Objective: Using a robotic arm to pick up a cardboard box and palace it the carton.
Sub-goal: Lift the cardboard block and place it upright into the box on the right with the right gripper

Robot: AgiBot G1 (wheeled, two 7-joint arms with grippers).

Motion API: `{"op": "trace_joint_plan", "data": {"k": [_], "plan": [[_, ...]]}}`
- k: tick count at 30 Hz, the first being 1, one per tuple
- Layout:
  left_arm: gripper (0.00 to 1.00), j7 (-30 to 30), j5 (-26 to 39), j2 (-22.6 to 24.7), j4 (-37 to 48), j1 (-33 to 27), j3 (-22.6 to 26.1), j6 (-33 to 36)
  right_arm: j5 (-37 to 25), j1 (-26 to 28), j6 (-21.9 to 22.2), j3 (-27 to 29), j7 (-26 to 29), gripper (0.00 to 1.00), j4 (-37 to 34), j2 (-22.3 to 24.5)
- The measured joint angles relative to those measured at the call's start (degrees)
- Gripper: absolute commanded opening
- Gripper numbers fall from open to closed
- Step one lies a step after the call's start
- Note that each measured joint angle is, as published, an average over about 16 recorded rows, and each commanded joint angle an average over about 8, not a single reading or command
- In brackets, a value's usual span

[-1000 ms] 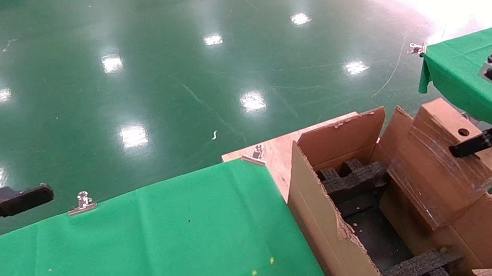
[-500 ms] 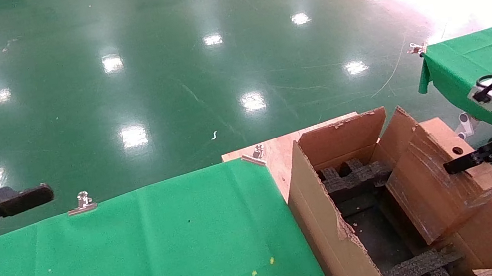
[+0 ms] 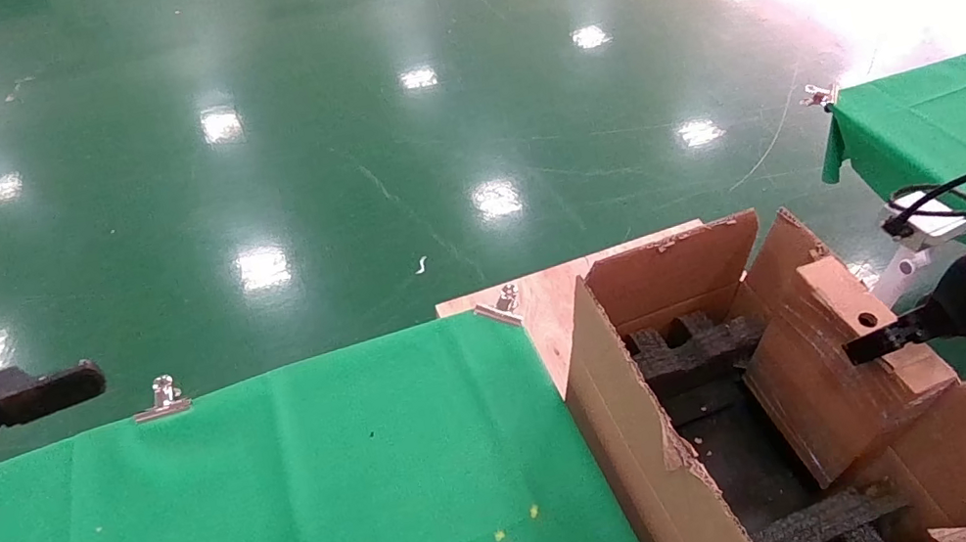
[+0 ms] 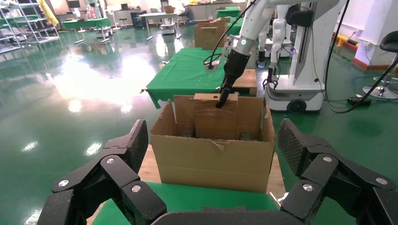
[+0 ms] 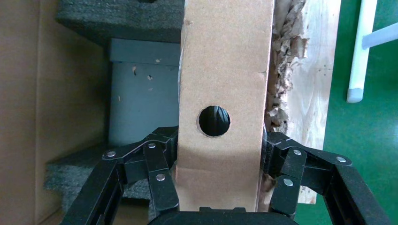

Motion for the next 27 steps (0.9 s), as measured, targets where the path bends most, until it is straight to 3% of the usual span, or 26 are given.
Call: {"op": "trace_joint_plan", "data": {"k": [27], "plan": [[1.00,0.01,-0.01,-0.01,0.00,0.00,0.02,-0.01,4.45,-8.63,1.95,1.54,-10.79,0.00,-16.85,-11.39]]}}
